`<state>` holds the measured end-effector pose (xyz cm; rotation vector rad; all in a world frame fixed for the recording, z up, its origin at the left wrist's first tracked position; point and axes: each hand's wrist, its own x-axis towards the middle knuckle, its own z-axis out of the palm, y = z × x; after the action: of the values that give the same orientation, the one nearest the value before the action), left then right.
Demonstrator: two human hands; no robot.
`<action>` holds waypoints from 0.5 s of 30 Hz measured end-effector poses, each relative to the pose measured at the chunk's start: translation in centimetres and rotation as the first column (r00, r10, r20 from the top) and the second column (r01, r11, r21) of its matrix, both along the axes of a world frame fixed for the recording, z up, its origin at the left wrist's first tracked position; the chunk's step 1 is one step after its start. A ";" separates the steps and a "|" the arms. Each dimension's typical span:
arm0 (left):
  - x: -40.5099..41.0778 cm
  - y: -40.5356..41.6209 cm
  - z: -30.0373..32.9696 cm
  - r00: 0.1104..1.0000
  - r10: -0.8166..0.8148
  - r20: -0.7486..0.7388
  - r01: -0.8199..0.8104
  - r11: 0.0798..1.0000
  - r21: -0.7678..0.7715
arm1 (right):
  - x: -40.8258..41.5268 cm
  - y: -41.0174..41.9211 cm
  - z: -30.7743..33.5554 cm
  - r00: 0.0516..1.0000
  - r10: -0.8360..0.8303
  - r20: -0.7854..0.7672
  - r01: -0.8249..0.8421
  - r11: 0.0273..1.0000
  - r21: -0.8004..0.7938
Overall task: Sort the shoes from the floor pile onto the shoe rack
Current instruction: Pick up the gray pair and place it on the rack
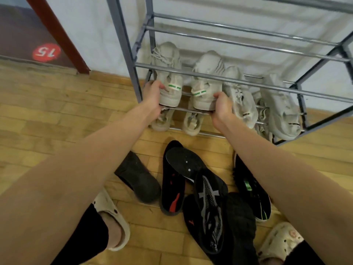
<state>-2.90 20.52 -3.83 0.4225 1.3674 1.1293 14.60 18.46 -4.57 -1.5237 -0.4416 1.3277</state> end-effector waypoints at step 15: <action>-1.1 -5.8 -2.0 0.777 -0.186 -0.602 0.196 0.979 -0.049 | 1.3 -6.2 0.3 0.692 0.389 0.608 -0.385 0.911 -0.145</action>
<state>-4.04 14.69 -5.86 0.9790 1.8189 0.8602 15.86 12.30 -4.31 -1.9408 -1.2526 1.0816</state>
